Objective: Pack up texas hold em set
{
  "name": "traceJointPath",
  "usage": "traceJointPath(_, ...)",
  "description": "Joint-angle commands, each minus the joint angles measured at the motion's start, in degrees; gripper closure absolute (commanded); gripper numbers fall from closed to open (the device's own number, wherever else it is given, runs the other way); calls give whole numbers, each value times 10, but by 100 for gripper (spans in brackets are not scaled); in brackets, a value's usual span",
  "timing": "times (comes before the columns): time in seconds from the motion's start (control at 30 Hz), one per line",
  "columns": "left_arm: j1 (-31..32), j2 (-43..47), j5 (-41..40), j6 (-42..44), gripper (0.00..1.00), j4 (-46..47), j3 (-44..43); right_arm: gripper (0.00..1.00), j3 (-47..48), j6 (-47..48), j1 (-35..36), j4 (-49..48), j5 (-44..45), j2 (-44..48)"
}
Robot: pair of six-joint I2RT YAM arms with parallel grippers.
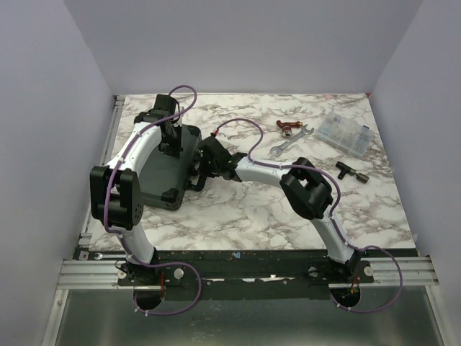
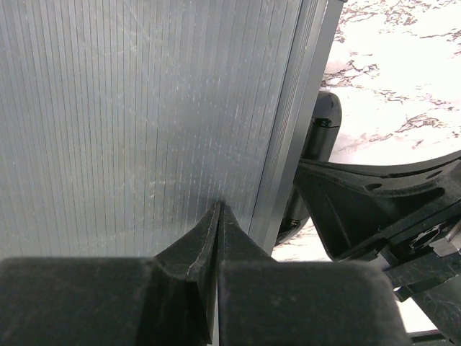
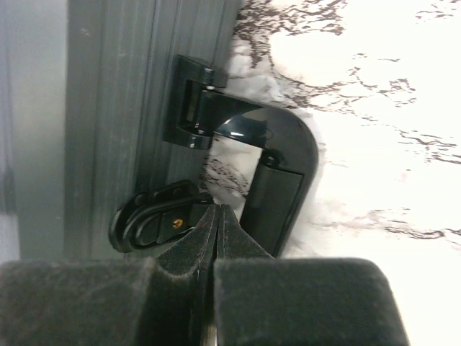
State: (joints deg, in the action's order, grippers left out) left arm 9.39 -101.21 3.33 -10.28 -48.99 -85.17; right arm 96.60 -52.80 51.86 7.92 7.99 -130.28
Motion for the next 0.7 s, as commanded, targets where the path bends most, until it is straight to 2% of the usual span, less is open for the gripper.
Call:
traceJointPath(0.0, 4, -45, -10, 7, 100, -46, 25, 99, -29, 10, 11, 43, 26, -22)
traceJointPath(0.3, 4, -45, -11, 7, 100, -46, 27, 99, -22, 9, 13, 37, 4, -38)
traceJointPath(0.67, 4, -48, -11, 8, 100, -47, 25, 99, -25, 1, 34, 38, 28, -65)
